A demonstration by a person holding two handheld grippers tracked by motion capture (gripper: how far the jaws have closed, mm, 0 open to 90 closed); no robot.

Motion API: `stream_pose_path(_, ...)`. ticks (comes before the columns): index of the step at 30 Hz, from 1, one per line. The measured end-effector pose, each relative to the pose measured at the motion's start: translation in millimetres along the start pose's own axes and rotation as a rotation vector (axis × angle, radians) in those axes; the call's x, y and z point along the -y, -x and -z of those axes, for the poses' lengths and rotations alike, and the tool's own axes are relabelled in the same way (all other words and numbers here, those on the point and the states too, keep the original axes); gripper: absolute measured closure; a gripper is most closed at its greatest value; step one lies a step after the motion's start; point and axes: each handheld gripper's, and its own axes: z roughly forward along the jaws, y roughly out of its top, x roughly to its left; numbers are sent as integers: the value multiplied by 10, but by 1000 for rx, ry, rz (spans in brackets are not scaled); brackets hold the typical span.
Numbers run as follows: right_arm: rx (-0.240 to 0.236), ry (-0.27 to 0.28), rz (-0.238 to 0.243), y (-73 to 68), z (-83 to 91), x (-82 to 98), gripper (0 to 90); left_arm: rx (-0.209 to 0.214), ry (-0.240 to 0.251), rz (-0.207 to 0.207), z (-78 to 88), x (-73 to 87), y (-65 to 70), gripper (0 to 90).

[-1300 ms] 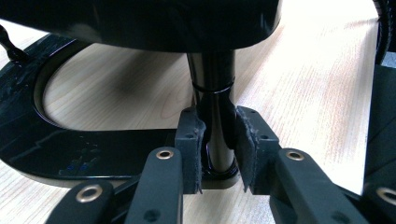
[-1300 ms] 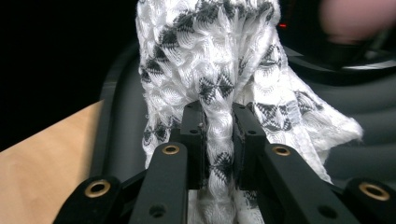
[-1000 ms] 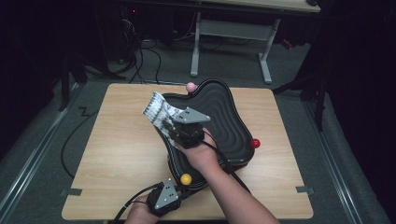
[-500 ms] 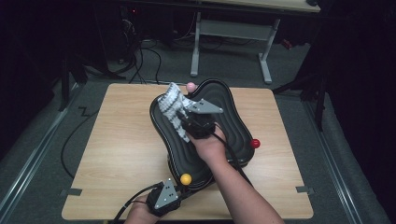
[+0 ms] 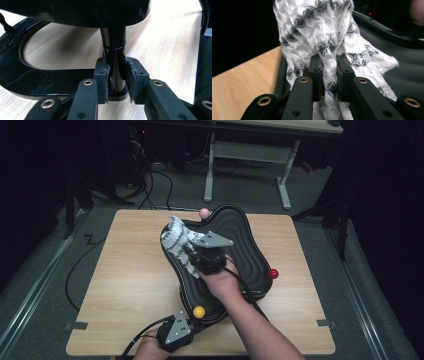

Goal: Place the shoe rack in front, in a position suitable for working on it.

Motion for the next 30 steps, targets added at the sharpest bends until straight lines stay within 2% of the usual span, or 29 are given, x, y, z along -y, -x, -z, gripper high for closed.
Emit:
stream_pose_path(4,62,-8,-58,315,132,98,785,1,0,-1,0,0,-1,716)
stream_pose_path(8,103,-13,-121,580,279,230,784,1,-3,-2,1,-2,-2,716)
stream_pose_path(11,174,-27,-122,765,356,273,783,1,-3,-2,1,-3,-1,716)
stream_pose_path(16,291,-33,-171,1128,388,257,784,0,0,0,0,-1,-1,716)
stream_pose_path(18,319,-29,-206,1262,378,234,784,1,2,2,-1,0,-1,717)
stream_pose_path(20,323,-18,-233,1348,353,198,784,2,3,3,-1,1,-2,717)
stream_pose_path(22,324,-13,-239,1361,306,144,783,4,3,2,-1,2,-4,717)
stream_pose_path(25,313,-11,-226,1294,236,75,784,5,3,2,0,3,-5,717)
stream_pose_path(30,234,3,-185,1026,153,30,782,7,2,1,4,5,-4,717)
